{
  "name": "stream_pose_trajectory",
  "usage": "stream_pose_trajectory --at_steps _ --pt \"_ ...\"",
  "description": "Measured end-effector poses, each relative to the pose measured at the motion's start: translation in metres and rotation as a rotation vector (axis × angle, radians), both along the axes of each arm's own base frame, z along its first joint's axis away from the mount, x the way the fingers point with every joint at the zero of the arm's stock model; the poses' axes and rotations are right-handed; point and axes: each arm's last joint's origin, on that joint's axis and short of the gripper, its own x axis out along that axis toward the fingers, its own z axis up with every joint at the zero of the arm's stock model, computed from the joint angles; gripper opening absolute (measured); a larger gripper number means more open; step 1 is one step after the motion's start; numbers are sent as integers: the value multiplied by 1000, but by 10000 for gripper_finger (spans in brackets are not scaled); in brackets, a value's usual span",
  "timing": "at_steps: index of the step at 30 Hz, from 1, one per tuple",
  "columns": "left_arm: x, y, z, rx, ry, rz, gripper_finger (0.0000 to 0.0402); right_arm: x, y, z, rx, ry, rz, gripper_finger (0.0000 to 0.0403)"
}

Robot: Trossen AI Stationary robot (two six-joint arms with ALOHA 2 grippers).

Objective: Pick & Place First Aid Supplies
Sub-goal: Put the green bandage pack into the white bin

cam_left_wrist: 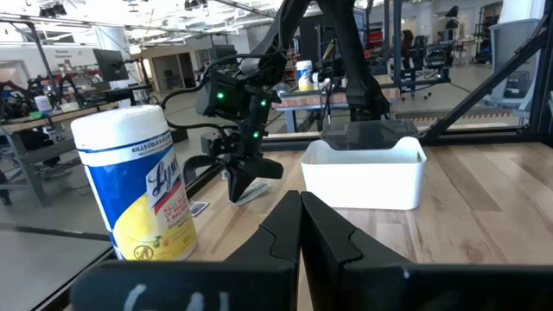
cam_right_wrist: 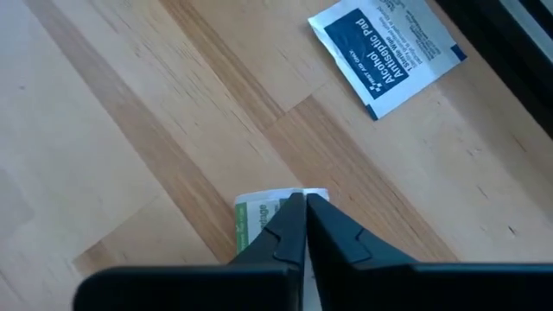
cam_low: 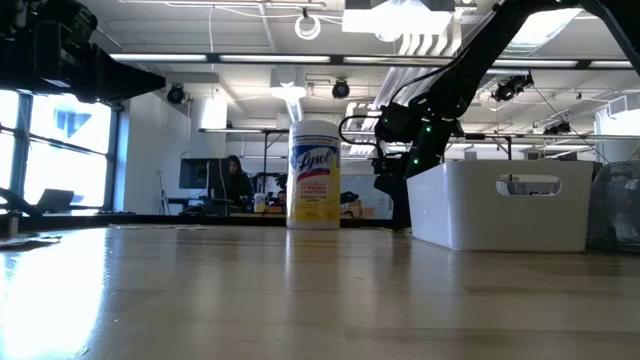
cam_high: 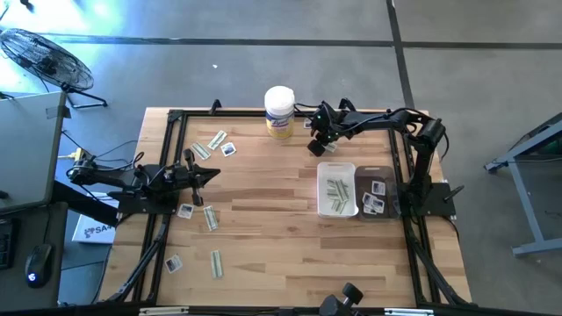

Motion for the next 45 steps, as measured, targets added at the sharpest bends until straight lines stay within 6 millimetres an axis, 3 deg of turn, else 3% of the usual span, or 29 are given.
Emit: stream_pose_trajectory --at_steps 7,12,20,25,31,36,40,45 --pt "0 0 0 0 0 0 1 -2 4 8 -13 12 -1 3" --pt "0 0 0 0 0 0 1 -3 18 40 -83 -4 13 2" --pt "0 0 0 0 0 0 1 -11 64 114 -136 -190 16 1" --pt "0 0 0 0 0 0 1 -14 112 136 -70 -227 32 1" --pt "0 0 0 0 0 0 1 -11 173 129 12 -132 -1 1" --pt "0 0 0 0 0 0 1 -11 214 119 -53 -66 -67 1" --pt "0 0 0 0 0 0 1 -7 231 110 -112 -47 -66 2" --pt "0 0 0 0 0 0 1 1 238 88 -151 38 -69 1"
